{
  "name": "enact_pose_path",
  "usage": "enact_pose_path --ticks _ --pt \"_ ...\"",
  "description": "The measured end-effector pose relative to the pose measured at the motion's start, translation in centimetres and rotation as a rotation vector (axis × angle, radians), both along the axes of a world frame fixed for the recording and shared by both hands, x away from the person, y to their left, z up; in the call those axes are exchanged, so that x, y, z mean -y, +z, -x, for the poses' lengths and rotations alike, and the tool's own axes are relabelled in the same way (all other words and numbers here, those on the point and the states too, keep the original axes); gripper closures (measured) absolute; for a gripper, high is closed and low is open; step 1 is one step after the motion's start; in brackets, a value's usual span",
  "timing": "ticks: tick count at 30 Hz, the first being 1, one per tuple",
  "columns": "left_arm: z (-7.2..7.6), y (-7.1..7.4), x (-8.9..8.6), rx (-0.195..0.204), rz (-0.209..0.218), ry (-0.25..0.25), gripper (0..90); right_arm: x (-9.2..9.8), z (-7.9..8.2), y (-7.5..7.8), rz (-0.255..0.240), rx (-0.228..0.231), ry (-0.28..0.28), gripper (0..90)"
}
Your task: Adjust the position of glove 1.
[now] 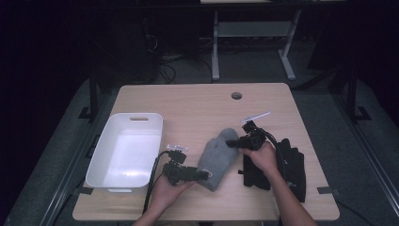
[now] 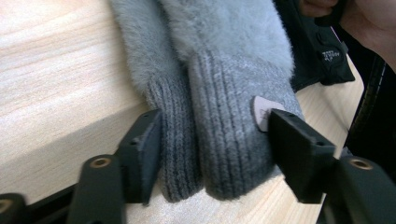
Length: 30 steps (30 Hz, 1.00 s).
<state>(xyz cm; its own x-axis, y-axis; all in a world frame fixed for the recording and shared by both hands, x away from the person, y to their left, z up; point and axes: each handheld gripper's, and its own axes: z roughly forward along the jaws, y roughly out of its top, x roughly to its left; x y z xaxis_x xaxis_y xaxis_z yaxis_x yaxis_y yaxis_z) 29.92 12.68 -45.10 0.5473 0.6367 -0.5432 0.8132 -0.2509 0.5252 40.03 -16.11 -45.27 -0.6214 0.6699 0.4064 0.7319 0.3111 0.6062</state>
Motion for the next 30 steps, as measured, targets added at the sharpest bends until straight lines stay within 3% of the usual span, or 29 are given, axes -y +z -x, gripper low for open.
enact_pose_path --ticks 5,10,13,21,30 --pt "-0.3 0.0 0.0 0.001 0.007 -0.029 49.3 -0.1 0.0 -0.1 -0.001 -0.002 -0.006 71.3" --pt "0.0 0.1 -0.1 0.036 0.011 -0.041 54.0 -0.2 0.0 -0.1 -0.004 0.0 -0.012 71.3" --pt "0.2 0.2 -0.1 0.054 0.018 -0.033 55.1 -0.1 0.1 0.0 -0.006 0.0 -0.013 71.4" --pt "0.3 0.4 0.0 0.05 0.027 -0.055 56.1 0.0 0.3 0.7 -0.021 0.0 -0.014 71.5" --pt "0.5 1.1 0.1 0.072 0.031 -0.065 56.6 -0.2 0.4 2.0 -0.034 0.016 -0.005 72.0"
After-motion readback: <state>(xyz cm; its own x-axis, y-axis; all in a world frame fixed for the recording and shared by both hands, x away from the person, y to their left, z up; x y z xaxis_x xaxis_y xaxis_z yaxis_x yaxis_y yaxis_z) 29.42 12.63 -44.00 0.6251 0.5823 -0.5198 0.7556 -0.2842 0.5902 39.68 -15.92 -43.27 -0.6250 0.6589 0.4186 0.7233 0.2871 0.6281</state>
